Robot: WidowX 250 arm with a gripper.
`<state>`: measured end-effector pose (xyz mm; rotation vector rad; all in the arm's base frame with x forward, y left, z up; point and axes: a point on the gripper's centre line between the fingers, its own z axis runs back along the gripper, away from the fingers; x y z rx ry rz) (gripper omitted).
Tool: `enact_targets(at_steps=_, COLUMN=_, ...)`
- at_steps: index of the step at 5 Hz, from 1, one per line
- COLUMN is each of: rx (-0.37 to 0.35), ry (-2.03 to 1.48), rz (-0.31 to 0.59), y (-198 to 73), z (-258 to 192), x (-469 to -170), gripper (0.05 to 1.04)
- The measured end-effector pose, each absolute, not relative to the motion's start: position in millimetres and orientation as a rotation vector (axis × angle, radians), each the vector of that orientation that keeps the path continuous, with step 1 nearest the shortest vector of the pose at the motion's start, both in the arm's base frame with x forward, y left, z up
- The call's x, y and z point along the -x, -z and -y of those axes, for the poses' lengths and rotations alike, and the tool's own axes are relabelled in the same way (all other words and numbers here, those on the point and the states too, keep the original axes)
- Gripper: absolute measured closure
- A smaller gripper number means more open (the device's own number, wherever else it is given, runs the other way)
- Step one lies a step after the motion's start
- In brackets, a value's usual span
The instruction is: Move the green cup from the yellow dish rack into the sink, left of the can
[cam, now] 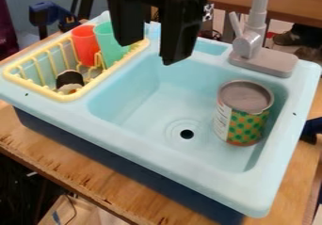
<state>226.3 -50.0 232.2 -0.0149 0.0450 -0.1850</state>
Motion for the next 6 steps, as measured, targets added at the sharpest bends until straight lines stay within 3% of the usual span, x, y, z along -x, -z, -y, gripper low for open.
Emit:
enact_targets(at_steps=1, rx=0.012, ry=0.186, rz=-0.072, y=-225.7, z=50.1, x=-226.8, gripper=0.083)
enact_targets(at_steps=4, rx=-0.024, ry=0.166, rz=-0.029, y=-240.2, z=-10.2, x=-275.6, gripper=0.083)
enact_targets(at_steps=6, rx=0.014, ry=0.215, rz=0.016, y=-222.3, z=-66.7, x=-303.9, gripper=0.083)
